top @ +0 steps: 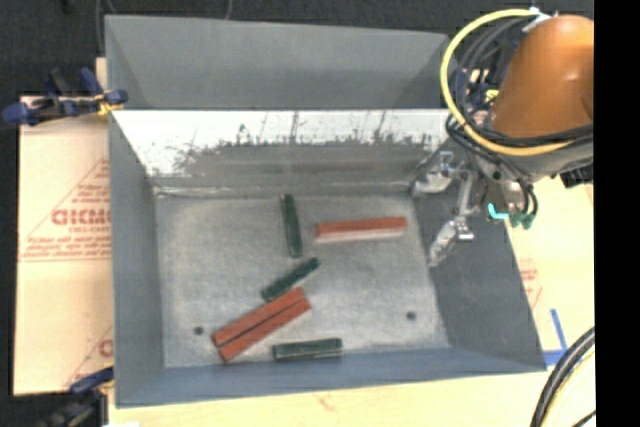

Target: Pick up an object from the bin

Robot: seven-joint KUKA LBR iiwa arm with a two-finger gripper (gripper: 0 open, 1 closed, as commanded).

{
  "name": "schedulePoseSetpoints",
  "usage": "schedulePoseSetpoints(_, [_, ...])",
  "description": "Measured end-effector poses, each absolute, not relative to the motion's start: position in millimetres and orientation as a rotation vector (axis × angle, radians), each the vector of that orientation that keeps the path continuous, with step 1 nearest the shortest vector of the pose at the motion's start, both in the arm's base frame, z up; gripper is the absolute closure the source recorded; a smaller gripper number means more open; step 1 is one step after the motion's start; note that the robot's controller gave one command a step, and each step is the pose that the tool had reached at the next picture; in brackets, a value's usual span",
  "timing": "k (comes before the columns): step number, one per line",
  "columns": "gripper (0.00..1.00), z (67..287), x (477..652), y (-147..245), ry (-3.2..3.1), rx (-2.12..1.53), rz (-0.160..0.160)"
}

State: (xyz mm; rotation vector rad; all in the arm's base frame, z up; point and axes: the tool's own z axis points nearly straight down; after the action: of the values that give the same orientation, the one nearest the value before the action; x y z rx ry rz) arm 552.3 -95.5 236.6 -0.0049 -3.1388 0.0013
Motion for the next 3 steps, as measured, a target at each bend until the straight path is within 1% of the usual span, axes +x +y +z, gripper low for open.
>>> schedulePoseSetpoints(1, [0.00,240,553.8,-95,-3.146,-0.001,0.003])
schedulePoseSetpoints(2, [0.00,191,571.7,-90,-3.154,0.062,0.005])
schedulePoseSetpoints(3, [0.00,139,566.2,-59,-3.142,0.174,0.004])
